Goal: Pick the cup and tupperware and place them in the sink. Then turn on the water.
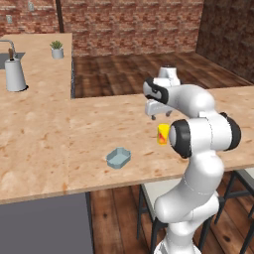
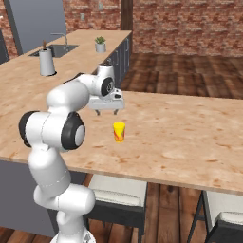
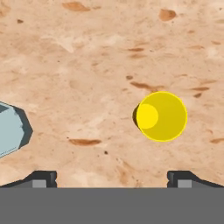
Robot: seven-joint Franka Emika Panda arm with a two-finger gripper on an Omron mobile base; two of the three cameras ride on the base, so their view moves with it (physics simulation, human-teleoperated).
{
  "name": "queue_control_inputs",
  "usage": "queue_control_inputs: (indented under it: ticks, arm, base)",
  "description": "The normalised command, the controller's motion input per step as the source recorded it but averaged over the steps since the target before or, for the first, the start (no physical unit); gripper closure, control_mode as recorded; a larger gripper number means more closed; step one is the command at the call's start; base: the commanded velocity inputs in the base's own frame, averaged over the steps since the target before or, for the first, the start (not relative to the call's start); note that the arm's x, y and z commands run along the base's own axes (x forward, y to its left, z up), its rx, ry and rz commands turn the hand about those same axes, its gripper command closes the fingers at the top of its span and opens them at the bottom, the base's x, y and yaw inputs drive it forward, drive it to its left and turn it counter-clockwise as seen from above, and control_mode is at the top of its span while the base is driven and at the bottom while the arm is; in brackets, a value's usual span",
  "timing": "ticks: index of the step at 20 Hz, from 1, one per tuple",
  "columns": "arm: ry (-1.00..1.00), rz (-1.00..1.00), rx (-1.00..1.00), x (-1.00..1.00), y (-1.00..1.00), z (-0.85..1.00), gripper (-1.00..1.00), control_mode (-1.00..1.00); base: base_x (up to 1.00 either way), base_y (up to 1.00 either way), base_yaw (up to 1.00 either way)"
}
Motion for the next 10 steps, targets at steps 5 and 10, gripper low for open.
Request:
queue_control_inputs:
  ticks: [5, 10]
  arm:
    - [0.00, 0.00, 0.00, 0.16, -0.02, -0.14, -1.00, -1.00]
    - [0.00, 0.00, 0.00, 0.19, 0.00, -0.12, -1.00, -1.00]
  base:
    - [0.00, 0.00, 0.00]
    - [0.00, 0.00, 0.00]
